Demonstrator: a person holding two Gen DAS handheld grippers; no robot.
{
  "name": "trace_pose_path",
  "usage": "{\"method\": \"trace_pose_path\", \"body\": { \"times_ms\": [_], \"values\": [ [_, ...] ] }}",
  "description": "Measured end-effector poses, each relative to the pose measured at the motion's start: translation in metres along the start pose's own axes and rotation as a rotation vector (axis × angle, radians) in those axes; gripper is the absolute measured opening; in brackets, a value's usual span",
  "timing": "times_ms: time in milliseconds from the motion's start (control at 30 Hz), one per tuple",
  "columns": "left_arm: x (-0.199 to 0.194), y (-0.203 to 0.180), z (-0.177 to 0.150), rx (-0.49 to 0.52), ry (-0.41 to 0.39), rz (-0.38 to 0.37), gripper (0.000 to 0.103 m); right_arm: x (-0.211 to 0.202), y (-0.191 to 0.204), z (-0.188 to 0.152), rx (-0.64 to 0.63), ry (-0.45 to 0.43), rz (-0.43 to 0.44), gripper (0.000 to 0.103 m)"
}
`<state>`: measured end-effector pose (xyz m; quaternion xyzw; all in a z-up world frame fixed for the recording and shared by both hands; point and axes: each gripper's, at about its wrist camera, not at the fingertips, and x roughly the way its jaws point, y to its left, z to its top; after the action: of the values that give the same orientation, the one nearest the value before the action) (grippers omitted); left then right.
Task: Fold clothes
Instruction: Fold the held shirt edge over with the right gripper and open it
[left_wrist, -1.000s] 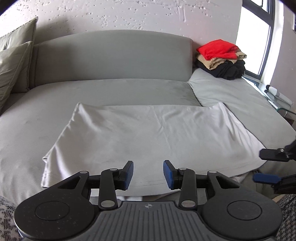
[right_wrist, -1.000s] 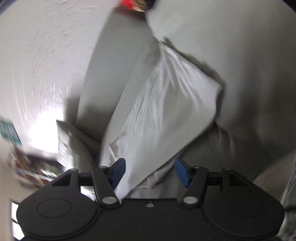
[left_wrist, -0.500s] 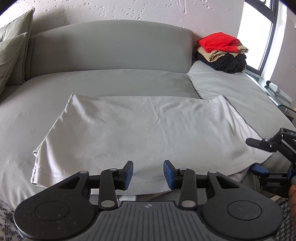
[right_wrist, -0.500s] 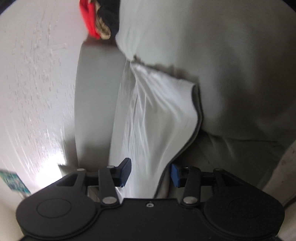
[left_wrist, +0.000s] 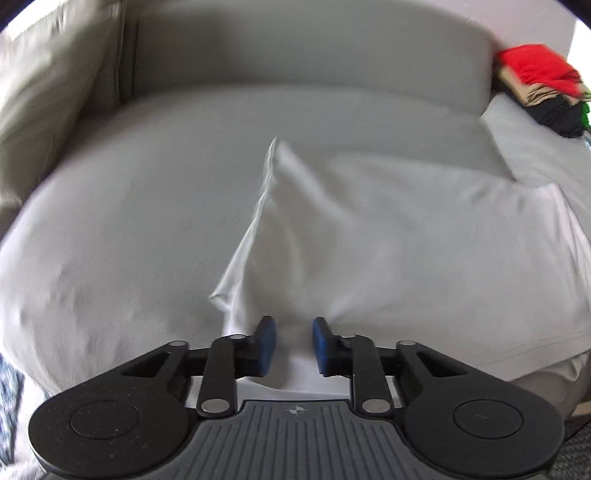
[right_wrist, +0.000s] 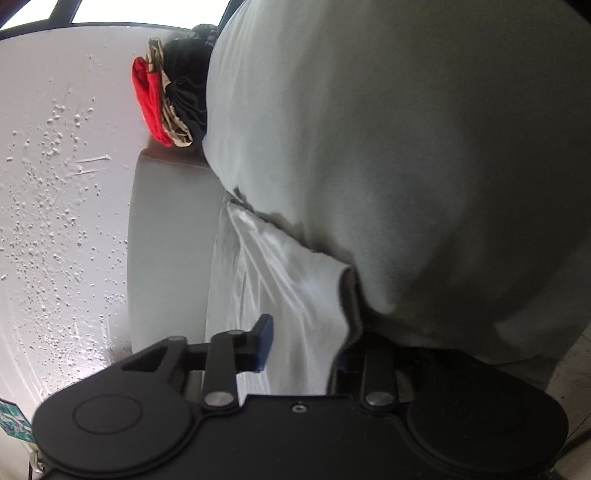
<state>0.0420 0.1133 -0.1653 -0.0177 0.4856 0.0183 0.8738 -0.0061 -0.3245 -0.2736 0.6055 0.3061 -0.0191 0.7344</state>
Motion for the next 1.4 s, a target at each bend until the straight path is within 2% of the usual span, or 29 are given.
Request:
{"method": "trace_pose_path", "body": {
  "times_ms": [67,200,267,300,400,500,633,800,933,1067,1233,1400],
  "values": [
    [-0.002,0.006,0.002,0.031,0.016,0.004,0.032,0.002,-0.003,0.001,0.009,-0.009,-0.019,0.015],
    [-0.015,0.016,0.0,0.062,-0.013,-0.066,0.024,0.008,-0.005,0.005,0.035,-0.021,-0.044,0.011],
    [-0.022,0.021,-0.001,0.078,-0.028,-0.101,0.026,0.009,-0.003,0.005,0.061,-0.031,-0.058,0.009],
    [-0.026,0.021,0.001,0.088,-0.063,-0.124,0.03,0.008,0.001,0.005,0.047,-0.038,-0.072,0.007],
    [-0.04,0.016,0.004,0.146,-0.215,-0.134,0.036,0.007,0.031,-0.004,-0.14,-0.075,-0.143,0.004],
    [-0.04,0.019,0.003,0.081,-0.259,-0.148,0.038,0.005,0.07,-0.016,-0.354,-0.12,-0.204,0.004],
    [-0.05,0.03,0.003,-0.019,-0.319,-0.161,0.039,0.006,0.125,-0.035,-0.547,-0.125,-0.203,0.004],
    [-0.061,0.055,0.002,-0.17,-0.374,-0.196,0.039,0.022,0.205,-0.078,-0.717,-0.033,-0.145,0.004],
    [-0.062,0.083,-0.001,-0.339,-0.386,-0.232,0.039,0.043,0.249,-0.138,-0.858,0.051,-0.062,0.004],
    [-0.058,0.097,-0.003,-0.422,-0.372,-0.245,0.038,0.08,0.245,-0.206,-0.99,0.189,-0.045,0.004],
    [-0.056,0.099,-0.004,-0.43,-0.352,-0.237,0.038,0.13,0.196,-0.262,-1.044,0.422,-0.168,0.004],
    [-0.054,0.102,-0.004,-0.437,-0.349,-0.244,0.038,0.13,0.192,-0.255,-0.982,0.438,-0.154,0.004]
  ]
}}
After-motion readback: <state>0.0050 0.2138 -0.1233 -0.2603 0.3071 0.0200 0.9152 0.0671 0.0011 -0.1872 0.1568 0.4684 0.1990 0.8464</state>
